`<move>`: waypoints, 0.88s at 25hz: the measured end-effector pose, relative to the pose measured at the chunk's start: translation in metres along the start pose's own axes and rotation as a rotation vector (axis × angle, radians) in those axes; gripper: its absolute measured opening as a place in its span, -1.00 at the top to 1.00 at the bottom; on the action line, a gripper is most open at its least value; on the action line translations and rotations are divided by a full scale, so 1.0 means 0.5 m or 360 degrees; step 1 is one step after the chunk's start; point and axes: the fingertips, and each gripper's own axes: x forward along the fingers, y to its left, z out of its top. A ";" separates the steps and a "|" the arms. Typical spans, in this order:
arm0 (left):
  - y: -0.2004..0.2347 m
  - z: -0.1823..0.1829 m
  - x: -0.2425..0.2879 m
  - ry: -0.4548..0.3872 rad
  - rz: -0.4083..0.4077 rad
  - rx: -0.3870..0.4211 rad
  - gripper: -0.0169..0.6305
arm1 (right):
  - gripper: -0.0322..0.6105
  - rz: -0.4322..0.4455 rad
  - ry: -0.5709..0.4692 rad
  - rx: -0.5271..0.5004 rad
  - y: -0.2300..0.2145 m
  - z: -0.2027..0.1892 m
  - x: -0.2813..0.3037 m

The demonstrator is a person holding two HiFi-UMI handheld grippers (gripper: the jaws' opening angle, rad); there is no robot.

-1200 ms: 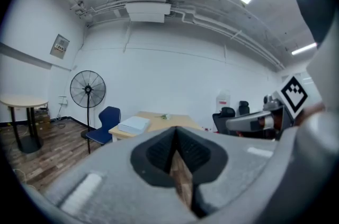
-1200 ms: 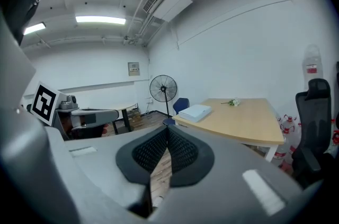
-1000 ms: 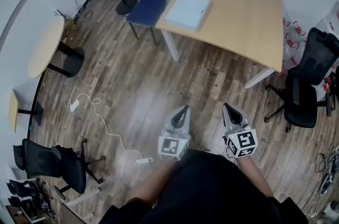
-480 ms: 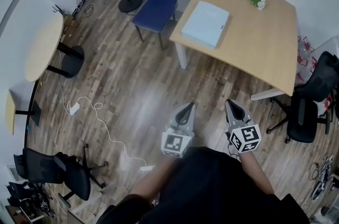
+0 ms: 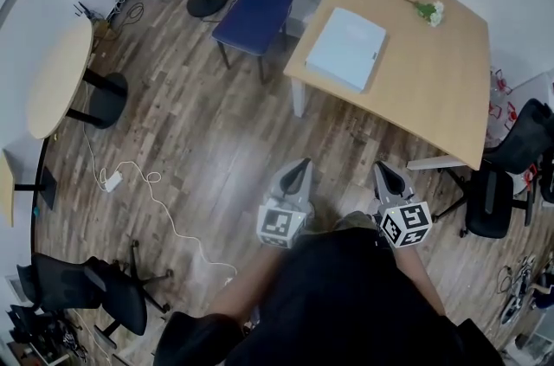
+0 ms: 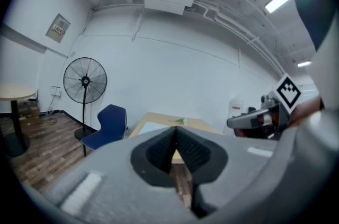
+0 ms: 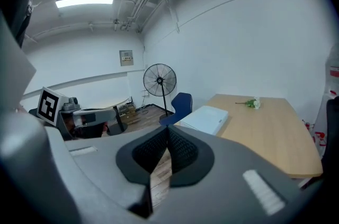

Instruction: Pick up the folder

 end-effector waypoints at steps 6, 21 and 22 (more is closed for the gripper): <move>0.046 0.009 0.030 -0.0016 0.0054 -0.0093 0.94 | 0.90 -0.0003 0.0021 0.0009 -0.022 0.010 0.063; 0.234 0.032 0.343 0.0159 0.0124 -0.0055 0.94 | 0.90 0.0073 0.0080 0.0117 -0.258 0.082 0.386; 0.241 0.034 0.380 0.0182 0.0100 -0.0047 0.94 | 0.89 0.0069 0.0086 0.0123 -0.288 0.094 0.408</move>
